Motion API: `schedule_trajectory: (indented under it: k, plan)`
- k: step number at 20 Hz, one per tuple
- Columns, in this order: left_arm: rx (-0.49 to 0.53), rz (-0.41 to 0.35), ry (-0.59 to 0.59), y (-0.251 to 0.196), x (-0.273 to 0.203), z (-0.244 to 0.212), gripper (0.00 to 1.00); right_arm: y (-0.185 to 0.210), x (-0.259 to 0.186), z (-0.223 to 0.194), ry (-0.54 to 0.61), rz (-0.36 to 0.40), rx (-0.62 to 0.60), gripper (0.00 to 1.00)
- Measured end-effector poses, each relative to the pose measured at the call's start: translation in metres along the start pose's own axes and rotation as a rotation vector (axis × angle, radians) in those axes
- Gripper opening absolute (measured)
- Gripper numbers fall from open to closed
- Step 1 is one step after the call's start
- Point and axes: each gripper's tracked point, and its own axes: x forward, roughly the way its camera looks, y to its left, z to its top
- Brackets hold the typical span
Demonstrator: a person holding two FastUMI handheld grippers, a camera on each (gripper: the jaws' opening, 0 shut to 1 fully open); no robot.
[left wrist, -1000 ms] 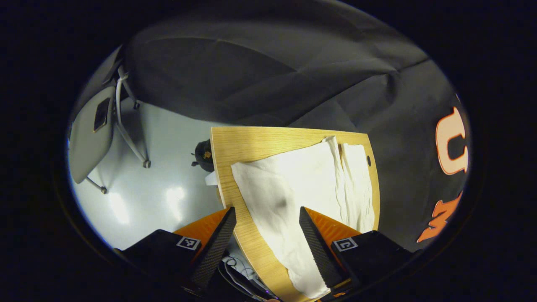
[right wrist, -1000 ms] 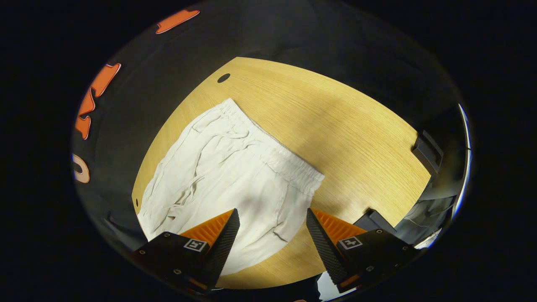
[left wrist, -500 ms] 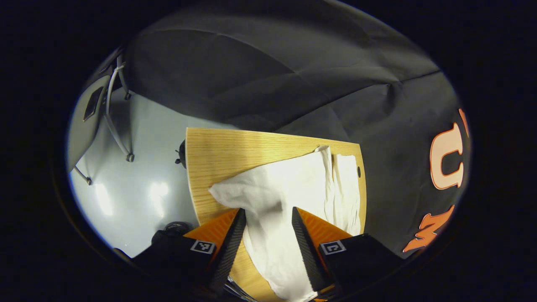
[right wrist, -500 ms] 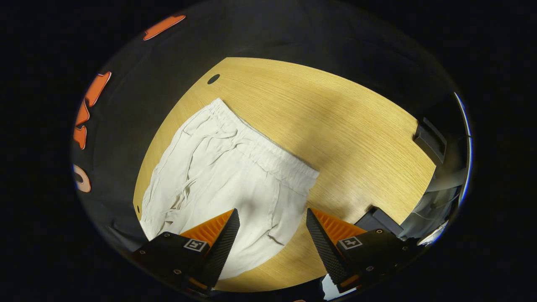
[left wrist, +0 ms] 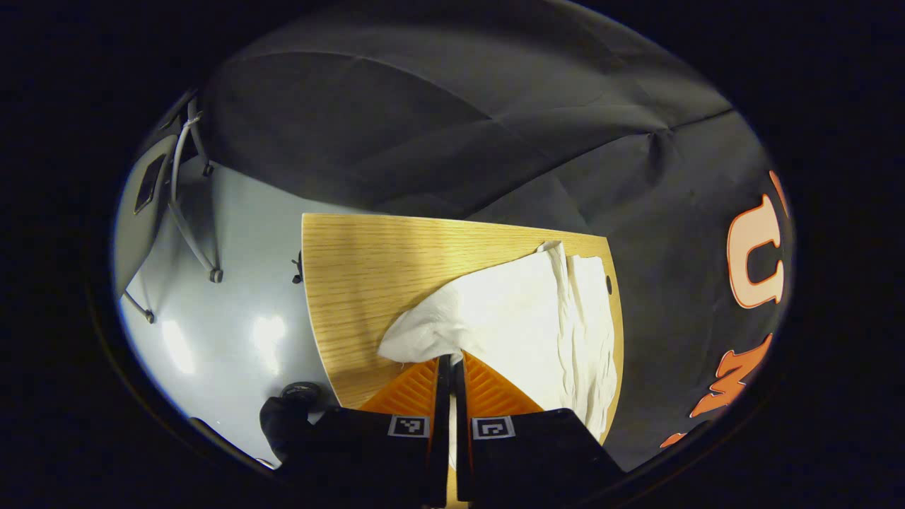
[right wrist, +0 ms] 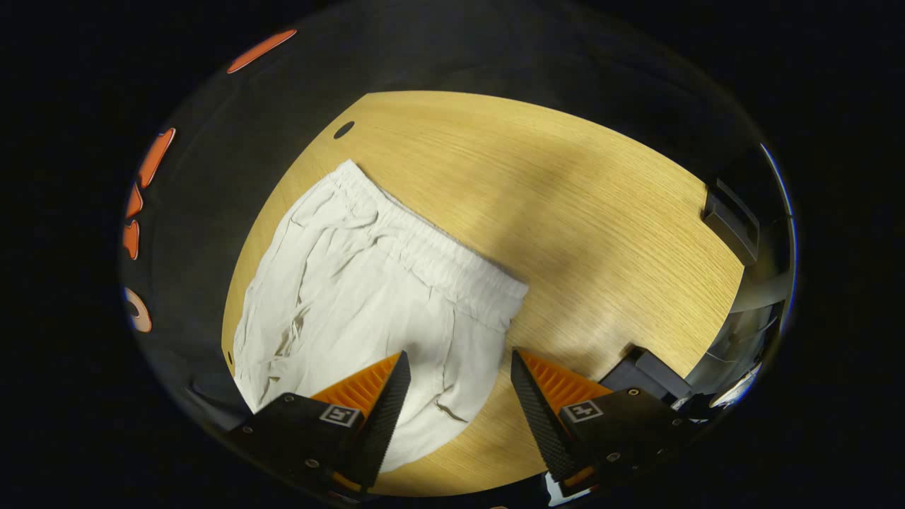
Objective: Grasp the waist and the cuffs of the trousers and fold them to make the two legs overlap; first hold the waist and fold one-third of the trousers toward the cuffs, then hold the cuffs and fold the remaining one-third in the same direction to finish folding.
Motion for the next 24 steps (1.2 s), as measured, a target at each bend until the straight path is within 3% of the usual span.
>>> schedule_trajectory:
  k: [2, 3, 4, 5, 6, 7, 9, 13, 17, 24]
  plan:
    - [0.072, 0.021, 0.012, -0.001, -0.002, 0.001, 0.07, -0.003, 0.005, 0.007, -0.016, -0.020, 0.012, 0.81]
    - [0.097, 0.026, 0.025, -0.006, -0.001, -0.003, 0.07, -0.007, 0.007, 0.009, -0.040, -0.026, 0.009, 0.70]
    - [0.113, 0.026, 0.031, -0.010, 0.001, -0.003, 0.07, -0.014, 0.012, 0.012, -0.068, -0.035, 0.020, 0.57]
    - [0.122, 0.012, 0.035, -0.014, 0.003, -0.005, 0.05, -0.016, 0.010, 0.009, -0.077, -0.005, 0.083, 0.25]
    - [0.126, 0.000, 0.032, -0.021, 0.005, -0.006, 0.04, -0.015, 0.010, 0.006, -0.071, 0.034, 0.147, 0.10]
    - [0.130, -0.010, 0.030, -0.026, 0.004, -0.006, 0.04, -0.016, 0.007, 0.007, -0.063, 0.080, 0.229, 0.05]
    - [0.146, -0.028, 0.029, -0.034, 0.000, -0.005, 0.04, -0.017, 0.008, 0.007, -0.050, 0.126, 0.318, 0.01]
    - [0.185, -0.089, 0.001, -0.062, -0.011, 0.000, 0.06, 0.003, -0.008, 0.018, -0.094, 0.185, 0.208, 0.01]
    - [0.228, -0.137, -0.023, -0.097, -0.026, 0.003, 0.04, 0.026, -0.026, 0.037, -0.090, 0.273, 0.219, 0.01]
    - [0.260, -0.185, -0.090, -0.136, -0.049, 0.023, 0.04, 0.066, -0.040, 0.070, -0.044, 0.358, 0.170, 0.01]
